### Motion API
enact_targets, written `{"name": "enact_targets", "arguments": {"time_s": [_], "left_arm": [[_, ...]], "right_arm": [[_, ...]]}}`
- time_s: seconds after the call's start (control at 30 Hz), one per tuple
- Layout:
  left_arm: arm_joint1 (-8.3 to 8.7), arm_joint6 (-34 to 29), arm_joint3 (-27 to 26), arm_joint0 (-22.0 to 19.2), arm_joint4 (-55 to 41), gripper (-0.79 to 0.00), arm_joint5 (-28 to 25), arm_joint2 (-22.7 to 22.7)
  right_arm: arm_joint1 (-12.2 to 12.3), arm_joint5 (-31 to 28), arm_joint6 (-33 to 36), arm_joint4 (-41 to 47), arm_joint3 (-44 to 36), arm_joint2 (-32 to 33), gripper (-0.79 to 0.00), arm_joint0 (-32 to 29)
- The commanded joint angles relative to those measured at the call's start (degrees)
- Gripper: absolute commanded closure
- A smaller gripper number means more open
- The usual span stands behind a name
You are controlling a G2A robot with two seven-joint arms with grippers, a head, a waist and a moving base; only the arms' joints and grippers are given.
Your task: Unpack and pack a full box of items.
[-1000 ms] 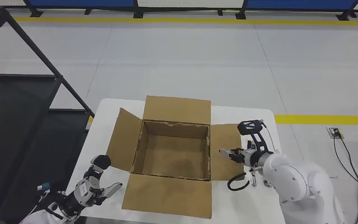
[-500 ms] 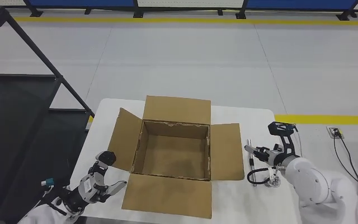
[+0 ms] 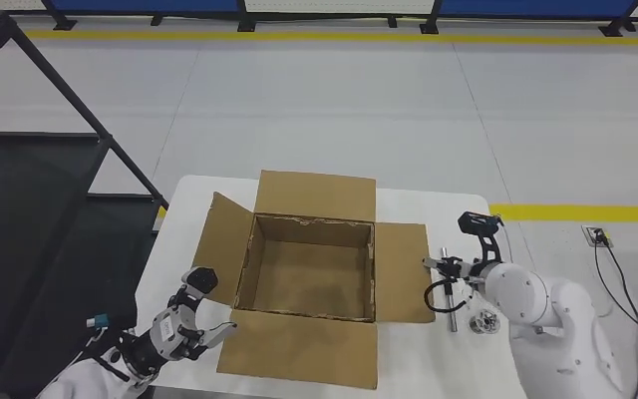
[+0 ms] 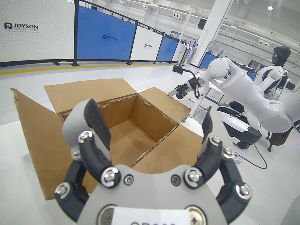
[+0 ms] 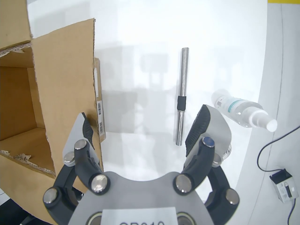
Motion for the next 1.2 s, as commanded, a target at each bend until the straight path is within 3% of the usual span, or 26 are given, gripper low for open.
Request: {"name": "enact_targets", "arguments": {"time_s": [0.0, 0.07, 0.17, 0.47, 0.6, 0.77, 1.17], "left_arm": [[0.01, 0.2, -0.1, 0.1, 0.2, -0.785, 0.0, 0.1], [0.01, 0.6, -0.1, 0.2, 0.3, -0.785, 0.2, 0.1], [0.0, 1.1, -0.2, 0.5, 0.6, -0.785, 0.5, 0.1], [0.13, 0.4, -0.2, -0.3, 0.8, -0.785, 0.9, 1.2], [0.22, 0.0, -0.1, -0.8, 0.6, -0.785, 0.9, 1.5], [0.32, -0.1, 0.0, -0.9, 0.4, -0.785, 0.9, 1.7], [0.59, -0.4, -0.2, -0.5, -0.6, -0.785, 0.9, 1.4]], "right_arm": [[0.0, 1.6, 0.7, -1.4, 4.0, -0.6, -0.683, 2.8], [-0.1, 2.7, 0.8, -0.3, 7.0, -0.7, -0.616, 4.6], [0.0, 2.5, 1.0, 0.7, 10.3, -0.4, -0.434, 5.8], [0.4, -0.6, 5.7, -1.6, 16.2, -2.7, -0.468, 7.5], [0.5, -1.4, 6.9, -3.2, 19.2, -4.0, -0.44, 8.2], [0.6, -3.2, 6.8, -3.7, 23.4, -5.0, -0.336, 9.3], [0.1, -3.3, 4.8, -4.6, 31.2, -9.0, -0.345, 13.2]]}}
